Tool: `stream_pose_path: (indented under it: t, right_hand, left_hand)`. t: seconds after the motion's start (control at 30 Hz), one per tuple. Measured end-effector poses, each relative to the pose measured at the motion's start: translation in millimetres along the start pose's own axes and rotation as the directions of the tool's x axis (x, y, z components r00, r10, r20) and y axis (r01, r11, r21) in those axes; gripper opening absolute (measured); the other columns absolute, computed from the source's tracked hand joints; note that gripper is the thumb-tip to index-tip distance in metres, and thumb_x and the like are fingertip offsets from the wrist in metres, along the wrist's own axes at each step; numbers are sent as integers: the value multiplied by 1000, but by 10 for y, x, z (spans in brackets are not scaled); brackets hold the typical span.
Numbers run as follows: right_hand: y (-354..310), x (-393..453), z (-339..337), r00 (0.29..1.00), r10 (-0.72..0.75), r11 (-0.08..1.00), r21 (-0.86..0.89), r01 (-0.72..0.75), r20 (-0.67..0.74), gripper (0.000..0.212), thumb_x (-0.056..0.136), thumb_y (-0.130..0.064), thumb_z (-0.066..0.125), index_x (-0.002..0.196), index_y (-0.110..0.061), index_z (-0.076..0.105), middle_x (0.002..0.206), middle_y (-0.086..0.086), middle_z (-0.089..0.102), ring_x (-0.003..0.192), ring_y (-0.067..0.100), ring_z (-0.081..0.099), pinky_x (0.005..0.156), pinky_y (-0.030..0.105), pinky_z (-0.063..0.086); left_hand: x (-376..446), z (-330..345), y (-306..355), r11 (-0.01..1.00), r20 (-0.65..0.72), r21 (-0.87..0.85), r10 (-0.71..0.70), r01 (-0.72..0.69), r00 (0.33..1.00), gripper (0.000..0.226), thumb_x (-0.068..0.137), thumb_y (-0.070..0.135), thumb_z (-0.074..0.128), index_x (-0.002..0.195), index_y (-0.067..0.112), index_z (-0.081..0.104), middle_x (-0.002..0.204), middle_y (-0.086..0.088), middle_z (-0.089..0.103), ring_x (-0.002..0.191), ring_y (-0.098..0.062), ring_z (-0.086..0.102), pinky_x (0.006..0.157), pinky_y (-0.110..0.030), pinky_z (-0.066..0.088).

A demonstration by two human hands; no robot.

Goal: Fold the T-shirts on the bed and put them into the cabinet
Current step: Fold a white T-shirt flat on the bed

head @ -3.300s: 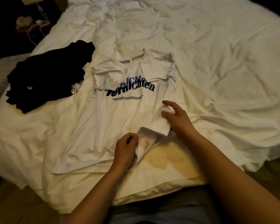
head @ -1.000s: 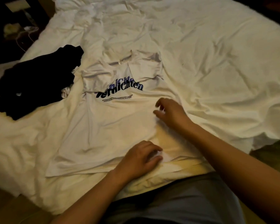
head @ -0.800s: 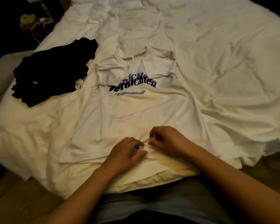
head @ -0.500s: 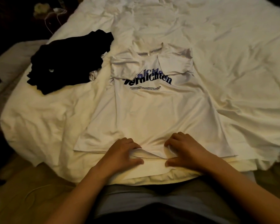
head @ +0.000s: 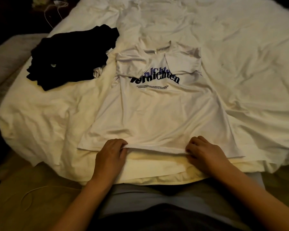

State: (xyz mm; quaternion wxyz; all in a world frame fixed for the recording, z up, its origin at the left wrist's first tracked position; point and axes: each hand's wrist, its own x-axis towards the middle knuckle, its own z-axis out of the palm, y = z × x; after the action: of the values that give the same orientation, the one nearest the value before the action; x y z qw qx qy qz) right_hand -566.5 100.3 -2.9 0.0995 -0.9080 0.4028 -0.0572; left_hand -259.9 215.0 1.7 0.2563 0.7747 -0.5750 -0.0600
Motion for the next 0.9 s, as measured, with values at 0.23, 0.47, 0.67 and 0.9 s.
stream_pose_path:
  t: [0.23,0.47,0.67,0.9]
  right_hand:
    - [-106,-39,-217,935,310,916,317,-244,-174,10,96,-11,56,103,-13,64,90,2,62,80,20,58,70,32,43]
    - [-220,78,-296,796,430,833,527,-168,-426,16,95,0,58,108,-7,66,99,-3,58,94,11,50,82,15,33]
    - [-78,372,-409,705,497,810,563,-167,-506,14,100,-17,57,104,-9,67,94,-2,60,90,20,58,78,23,43]
    - [143,843,-599,710,544,763,616,-196,-448,14,102,-19,53,101,-14,65,93,-2,62,88,20,57,77,31,41]
  left_hand:
    - [23,-93,60,950,-70,-296,-119,93,990,3,91,20,70,93,22,69,82,9,68,78,-11,65,69,-31,53]
    - [220,-163,36,970,-197,-242,-37,-13,980,5,92,16,69,96,18,67,88,6,64,82,-13,60,75,-17,44]
    - [603,-289,-3,989,-318,-145,-35,-12,947,25,86,38,70,76,16,62,67,7,56,63,-13,50,58,-16,33]
    - [1138,-341,39,987,-323,-12,148,-160,935,32,89,42,60,77,12,63,71,2,59,67,-18,53,58,-31,39]
